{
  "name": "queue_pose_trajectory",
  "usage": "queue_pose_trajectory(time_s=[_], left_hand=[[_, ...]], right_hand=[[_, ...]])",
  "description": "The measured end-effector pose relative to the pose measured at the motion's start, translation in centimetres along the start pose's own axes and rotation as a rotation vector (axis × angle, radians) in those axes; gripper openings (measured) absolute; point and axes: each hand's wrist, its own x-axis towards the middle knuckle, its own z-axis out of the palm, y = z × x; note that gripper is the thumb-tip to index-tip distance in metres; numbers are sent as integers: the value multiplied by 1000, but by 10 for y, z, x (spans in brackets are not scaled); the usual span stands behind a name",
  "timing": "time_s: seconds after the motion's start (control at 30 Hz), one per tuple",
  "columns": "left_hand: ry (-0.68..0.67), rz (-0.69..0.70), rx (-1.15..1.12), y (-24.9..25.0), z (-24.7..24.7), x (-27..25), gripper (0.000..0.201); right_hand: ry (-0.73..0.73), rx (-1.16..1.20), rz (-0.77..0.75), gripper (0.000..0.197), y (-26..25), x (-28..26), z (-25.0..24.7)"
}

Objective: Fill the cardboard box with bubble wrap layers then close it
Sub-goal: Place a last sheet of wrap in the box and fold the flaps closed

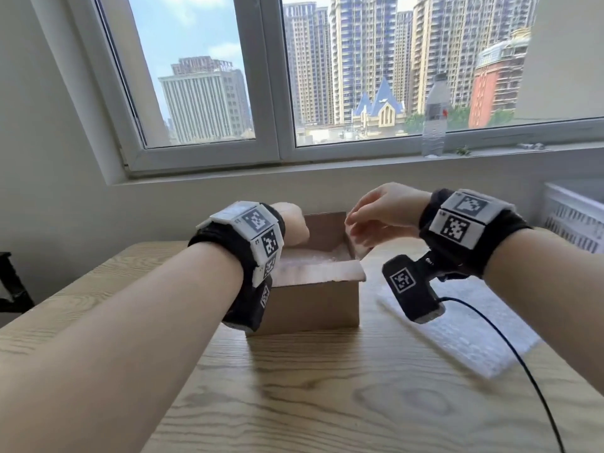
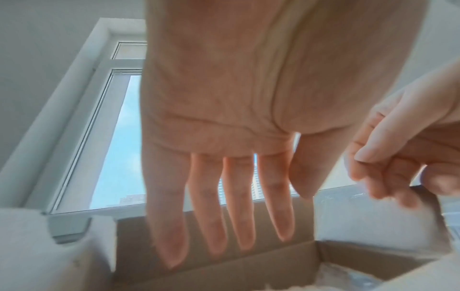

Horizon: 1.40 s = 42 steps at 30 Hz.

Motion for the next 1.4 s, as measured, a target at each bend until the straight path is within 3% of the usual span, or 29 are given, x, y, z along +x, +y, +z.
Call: queue_pose_trajectory(time_s=[0.07,0.13,0.23,0.33,0.47,0.67,0.77,0.9,1.0,1.1,1.17,1.27,1.4], left_hand=[[127,71,-135,17,1,-7,30],[202,159,-266,35,7,-13,28],[202,269,-416,66,17,-24,28],[207,368,-424,96,24,-31,31],[165,432,-417,125,33,-40,31],[116,446,-378,143,40,-46,32],[84,433,-371,146,44,-47,31],[78,420,-349,146,46,-50,30],[96,383,-363,142,48,-48,30],[109,312,-419,140,50,-41,24],[106,250,-490,140,51,-39,13],[-4,120,-867,145,48,-38,28],[-149,28,-1427,146,37,-38,56]], right_hand=[[154,-79,21,8,16,-15,-19],[207,-260,111,11,41,-28,-31],[4,-651,278,27,79,-49,-37],[-228,-910,359,38,102,-68,-31],[-359,-884,423,40,114,-81,-24],[-300,-1022,371,55,128,-89,-24],[-303,-1083,414,32,135,-85,-16],[-145,-1088,390,37,134,-88,-11],[89,-766,338,30,137,-90,-29],[347,-57,302,14,127,-96,-51],[459,256,232,14,117,-102,-65],[421,555,102,9,103,-111,-78],[232,781,-3,28,97,-119,-84]])
